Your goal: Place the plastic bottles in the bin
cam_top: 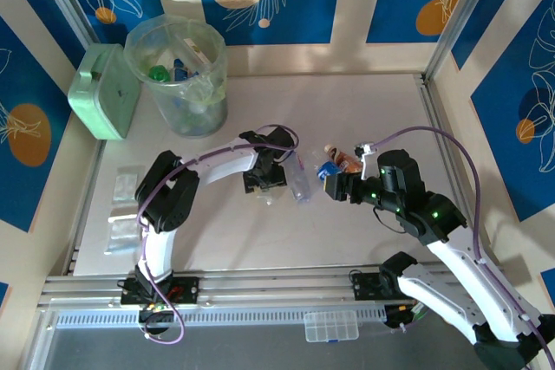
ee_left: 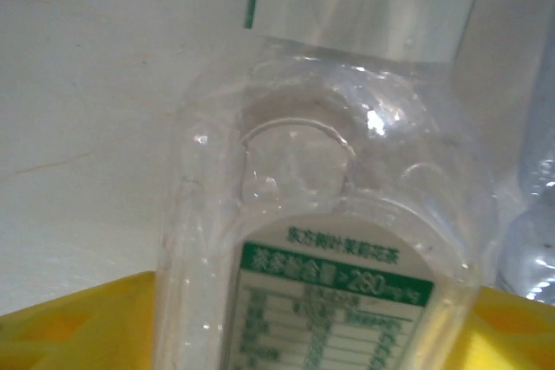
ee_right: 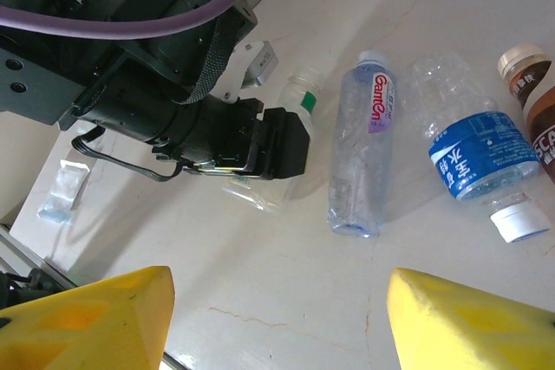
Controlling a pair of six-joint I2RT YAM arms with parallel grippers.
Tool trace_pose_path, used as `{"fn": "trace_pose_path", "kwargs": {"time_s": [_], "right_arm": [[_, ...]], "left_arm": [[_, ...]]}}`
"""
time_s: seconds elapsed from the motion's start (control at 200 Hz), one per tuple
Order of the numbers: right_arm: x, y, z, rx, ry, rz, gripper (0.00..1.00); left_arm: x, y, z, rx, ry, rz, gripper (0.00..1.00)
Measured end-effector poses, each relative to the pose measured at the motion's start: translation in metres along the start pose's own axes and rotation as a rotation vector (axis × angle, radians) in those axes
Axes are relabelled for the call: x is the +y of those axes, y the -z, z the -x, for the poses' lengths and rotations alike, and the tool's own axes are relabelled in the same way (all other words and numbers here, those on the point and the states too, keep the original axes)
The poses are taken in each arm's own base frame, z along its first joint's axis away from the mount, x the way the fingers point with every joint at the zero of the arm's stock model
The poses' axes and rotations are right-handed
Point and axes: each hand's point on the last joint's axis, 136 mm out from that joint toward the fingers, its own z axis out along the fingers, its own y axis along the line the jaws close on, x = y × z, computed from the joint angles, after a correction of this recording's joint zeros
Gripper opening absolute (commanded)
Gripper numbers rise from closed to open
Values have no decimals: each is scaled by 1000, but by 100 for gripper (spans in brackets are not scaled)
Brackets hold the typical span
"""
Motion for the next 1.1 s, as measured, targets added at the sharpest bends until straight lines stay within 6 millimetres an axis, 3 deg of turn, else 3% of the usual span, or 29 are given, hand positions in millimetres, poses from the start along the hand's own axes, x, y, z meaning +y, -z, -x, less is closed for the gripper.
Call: {"fn": "trace_pose_path", "kwargs": {"time_s": [0.36, 0.68, 0.81, 1.1], "right_arm": [[0, -4, -2, 15, -5, 7, 67], [2, -6, -3, 27, -6, 16, 67], [3, -7, -2, 36, -8, 19, 67], [18, -8, 7, 35, -9, 79, 67]], "left_arm": [[3, 0, 2, -3, -81, 5, 52], [7, 5, 6, -34, -146, 18, 50], [10, 31, 9, -101, -198, -26, 50], [-17, 141, -2, -376, -430, -456, 49]]}}
